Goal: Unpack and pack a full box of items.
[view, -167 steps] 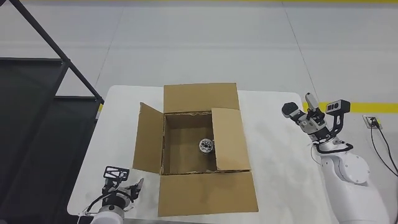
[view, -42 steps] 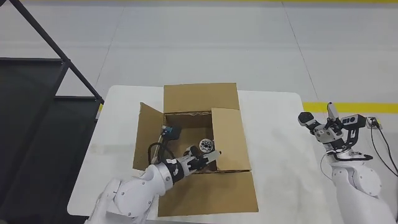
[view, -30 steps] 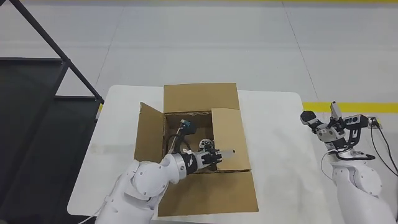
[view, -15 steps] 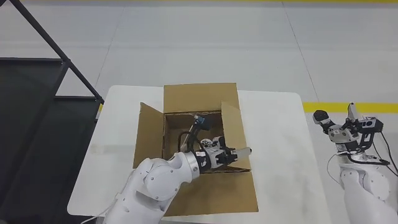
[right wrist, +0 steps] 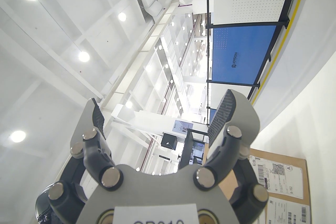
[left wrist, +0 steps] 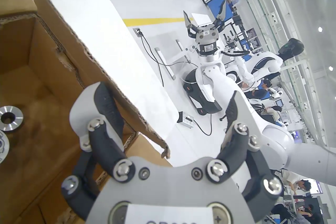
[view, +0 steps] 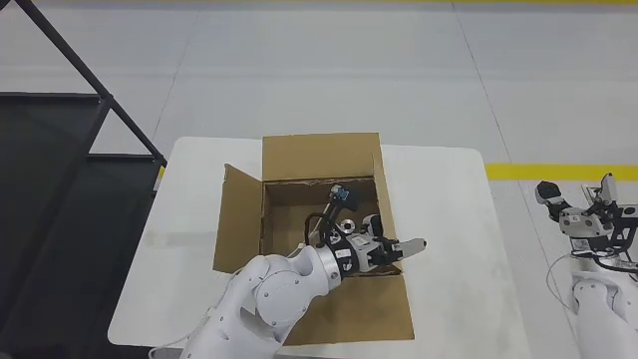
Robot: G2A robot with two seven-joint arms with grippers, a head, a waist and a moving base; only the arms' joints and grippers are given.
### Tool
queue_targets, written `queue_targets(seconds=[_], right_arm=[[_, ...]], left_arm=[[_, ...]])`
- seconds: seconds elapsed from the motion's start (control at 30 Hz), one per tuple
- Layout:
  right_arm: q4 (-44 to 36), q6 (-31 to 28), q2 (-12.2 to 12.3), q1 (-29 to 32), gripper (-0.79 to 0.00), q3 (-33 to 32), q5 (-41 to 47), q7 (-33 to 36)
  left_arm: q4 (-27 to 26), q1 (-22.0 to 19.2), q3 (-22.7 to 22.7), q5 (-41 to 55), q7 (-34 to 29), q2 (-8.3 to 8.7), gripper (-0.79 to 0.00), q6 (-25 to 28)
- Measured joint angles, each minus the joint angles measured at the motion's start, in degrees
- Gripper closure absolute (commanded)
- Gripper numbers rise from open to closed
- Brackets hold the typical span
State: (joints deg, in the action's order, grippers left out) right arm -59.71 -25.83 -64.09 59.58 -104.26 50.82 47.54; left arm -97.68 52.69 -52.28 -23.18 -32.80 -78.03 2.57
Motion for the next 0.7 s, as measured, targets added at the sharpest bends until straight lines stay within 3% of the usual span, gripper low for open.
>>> queue_targets(seconds=[0.23, 0.37, 0.5, 0.7], right_arm=[[0.0, 0.0, 0.0, 0.0, -0.785, 0.0, 0.0, 0.0], [0.0, 0.0, 0.0, 0.0, -0.785, 0.0, 0.0, 0.0], [0.0, 0.0, 0.0, 0.0, -0.785, 0.0, 0.0, 0.0], [-0.5, 0.2, 0.0, 0.5, -0.785, -0.2, 0.1, -0.7]], left_arm=[[0.0, 0.1, -0.1, 0.1, 0.1, 0.01, -0.785, 0.1], [1.4, 0.3, -3.8, 3.5, -1.7, 0.60, -0.785, 3.5], [4.1, -4.1, -2.3, 3.3, -7.9, 0.22, -0.785, 2.2], [10.8, -12.9, 4.8, 4.0, -12.4, -2.10, -0.785, -1.3]])
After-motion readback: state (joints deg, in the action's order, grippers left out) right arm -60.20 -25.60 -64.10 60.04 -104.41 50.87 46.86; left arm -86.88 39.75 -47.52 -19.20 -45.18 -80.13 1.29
